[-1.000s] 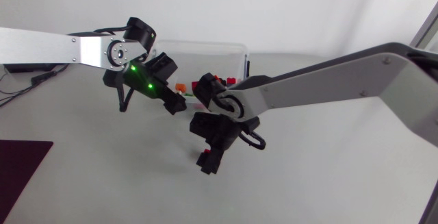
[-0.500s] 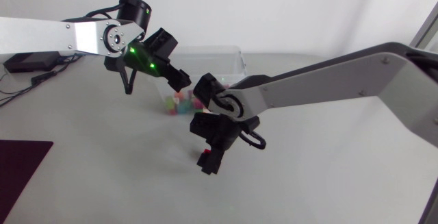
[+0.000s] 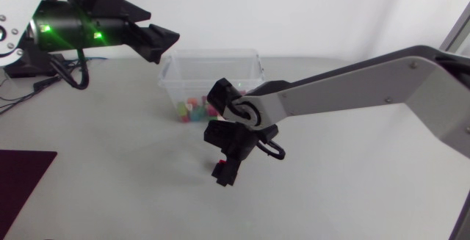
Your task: Place the duplo bricks in the container
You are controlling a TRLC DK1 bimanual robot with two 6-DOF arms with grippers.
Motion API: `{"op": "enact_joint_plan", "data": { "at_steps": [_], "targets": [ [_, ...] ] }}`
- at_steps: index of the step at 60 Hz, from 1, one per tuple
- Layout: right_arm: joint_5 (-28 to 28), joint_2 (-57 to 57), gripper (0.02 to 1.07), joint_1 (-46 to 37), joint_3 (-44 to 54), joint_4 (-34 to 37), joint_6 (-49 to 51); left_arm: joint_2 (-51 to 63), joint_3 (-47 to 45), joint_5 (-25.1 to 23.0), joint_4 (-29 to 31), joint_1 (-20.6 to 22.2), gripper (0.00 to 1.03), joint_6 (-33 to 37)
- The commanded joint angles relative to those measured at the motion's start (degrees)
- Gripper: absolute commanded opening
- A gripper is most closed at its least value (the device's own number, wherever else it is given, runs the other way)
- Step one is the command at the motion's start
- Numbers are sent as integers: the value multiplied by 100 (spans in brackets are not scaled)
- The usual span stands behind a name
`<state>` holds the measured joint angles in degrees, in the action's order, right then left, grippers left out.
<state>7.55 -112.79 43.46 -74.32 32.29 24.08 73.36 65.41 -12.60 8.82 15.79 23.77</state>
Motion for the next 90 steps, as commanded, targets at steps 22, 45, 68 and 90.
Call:
{"op": "enact_joint_plan", "data": {
  "at_steps": [22,45,68,90],
  "targets": [
    [-158,-437,84,48,-284,58,62,99,-1540,-32,691,3,98,427],
    [-105,-340,8,-75,-205,137,18,1919,-1021,21,911,179,96,269],
    [115,1471,8,-839,542,234,71,3167,-10,531,902,838,96,-241],
    [493,2921,8,-1288,1069,269,36,4098,473,706,533,1260,96,-1085]
  ]
}}
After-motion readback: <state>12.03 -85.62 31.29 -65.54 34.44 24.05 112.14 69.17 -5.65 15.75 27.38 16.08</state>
